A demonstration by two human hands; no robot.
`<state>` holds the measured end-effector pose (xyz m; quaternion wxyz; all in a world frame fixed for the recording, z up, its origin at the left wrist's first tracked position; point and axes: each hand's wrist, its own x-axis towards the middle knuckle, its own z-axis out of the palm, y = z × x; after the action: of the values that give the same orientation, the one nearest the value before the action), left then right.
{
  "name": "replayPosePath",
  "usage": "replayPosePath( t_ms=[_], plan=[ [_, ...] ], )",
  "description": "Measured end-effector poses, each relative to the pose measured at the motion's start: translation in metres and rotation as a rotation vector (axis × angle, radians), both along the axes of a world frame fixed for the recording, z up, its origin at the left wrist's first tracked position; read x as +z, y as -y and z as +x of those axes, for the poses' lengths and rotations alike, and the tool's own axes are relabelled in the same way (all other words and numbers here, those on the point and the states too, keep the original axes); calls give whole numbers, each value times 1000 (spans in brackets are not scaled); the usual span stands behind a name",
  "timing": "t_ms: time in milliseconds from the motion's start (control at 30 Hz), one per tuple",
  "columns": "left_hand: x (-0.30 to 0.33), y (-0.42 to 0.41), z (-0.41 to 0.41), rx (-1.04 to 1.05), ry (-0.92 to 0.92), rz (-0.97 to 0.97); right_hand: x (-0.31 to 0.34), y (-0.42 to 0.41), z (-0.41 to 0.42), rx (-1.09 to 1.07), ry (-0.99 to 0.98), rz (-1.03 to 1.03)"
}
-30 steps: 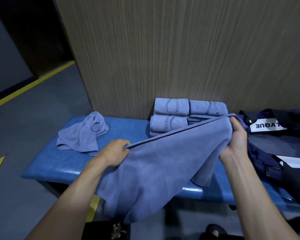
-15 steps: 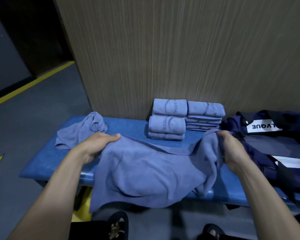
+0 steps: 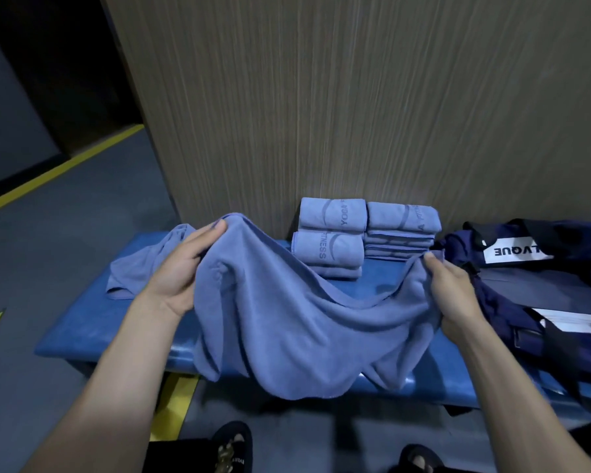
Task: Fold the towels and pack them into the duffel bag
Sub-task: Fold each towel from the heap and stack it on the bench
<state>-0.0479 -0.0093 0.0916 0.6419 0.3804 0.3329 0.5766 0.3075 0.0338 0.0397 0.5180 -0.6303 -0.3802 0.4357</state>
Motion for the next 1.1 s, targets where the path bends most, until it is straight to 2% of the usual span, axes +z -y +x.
replayPosePath(
  t_ms=[67, 100, 167, 200, 233, 300, 367, 433, 567, 733, 867, 1000, 1100],
  plan=[
    [10, 13, 20, -67, 19, 80, 6, 2, -13, 127, -37, 18],
    [14, 18, 27, -107, 1, 133, 9, 5, -19, 204, -122, 7],
    [21, 29, 47, -372, -106, 274, 19, 10, -31, 324, -390, -40],
    [22, 32, 58, -556, -173, 311, 21, 12, -36, 353, -474, -41],
    [17, 30, 64, -651, -278, 302, 20, 11, -40, 367, -483, -9],
    [2, 16, 72, -575, -583, 269, 17, 11, -50, 374, -336, 121],
    [-12, -1, 72, -318, -925, 389, 12, 11, -56, 395, -189, 217],
    [-21, -9, 66, -168, -1104, 452, 10, 12, -58, 452, -94, 284],
    [-19, -8, 65, -96, -917, 399, 14, 13, -60, 553, -46, 390],
    [-11, -3, 65, -280, -658, 342, 19, 19, -64, 615, -306, 307],
    [2, 10, 70, -384, -335, 271, 31, 27, -61, 793, -357, 292],
    [1, 7, 80, -303, -447, 374, 39, 34, -72, 960, -400, 371],
    [0, 7, 82, -225, -479, 380, 35, 31, -79, 906, -380, 359]
  ],
)
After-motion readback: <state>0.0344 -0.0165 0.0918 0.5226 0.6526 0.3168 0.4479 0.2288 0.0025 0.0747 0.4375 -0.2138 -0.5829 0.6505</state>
